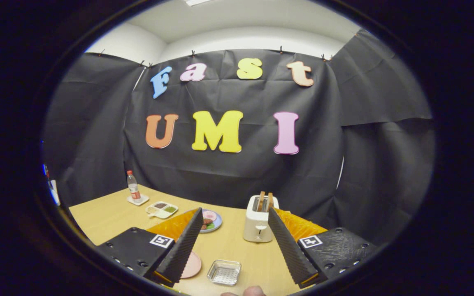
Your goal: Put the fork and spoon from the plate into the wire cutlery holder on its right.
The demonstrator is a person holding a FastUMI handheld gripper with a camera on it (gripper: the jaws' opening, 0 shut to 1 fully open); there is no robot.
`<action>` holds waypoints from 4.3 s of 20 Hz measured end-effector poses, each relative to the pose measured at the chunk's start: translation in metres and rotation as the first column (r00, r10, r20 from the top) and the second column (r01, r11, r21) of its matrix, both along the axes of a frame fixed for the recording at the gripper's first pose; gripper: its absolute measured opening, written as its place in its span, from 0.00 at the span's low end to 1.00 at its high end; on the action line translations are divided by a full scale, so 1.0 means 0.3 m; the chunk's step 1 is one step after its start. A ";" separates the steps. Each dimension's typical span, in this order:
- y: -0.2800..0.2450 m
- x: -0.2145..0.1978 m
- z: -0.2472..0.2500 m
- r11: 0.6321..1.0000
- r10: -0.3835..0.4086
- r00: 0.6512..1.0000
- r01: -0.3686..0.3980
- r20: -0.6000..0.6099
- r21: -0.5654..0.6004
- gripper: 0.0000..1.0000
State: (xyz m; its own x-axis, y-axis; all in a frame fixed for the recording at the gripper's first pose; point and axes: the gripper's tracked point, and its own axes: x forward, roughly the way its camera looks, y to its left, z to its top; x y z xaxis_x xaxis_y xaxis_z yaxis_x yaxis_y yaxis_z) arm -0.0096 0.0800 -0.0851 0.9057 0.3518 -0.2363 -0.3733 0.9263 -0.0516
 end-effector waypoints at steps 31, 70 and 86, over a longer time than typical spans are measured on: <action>0.441 -0.241 -0.984 0.966 -0.160 0.753 -0.012 -0.638 -0.257 0.56; -0.016 -0.237 -0.542 0.943 -0.328 0.202 0.013 -0.923 -0.333 0.03; -0.015 -0.178 -0.699 0.921 -0.366 -0.088 0.112 -0.927 -0.374 0.11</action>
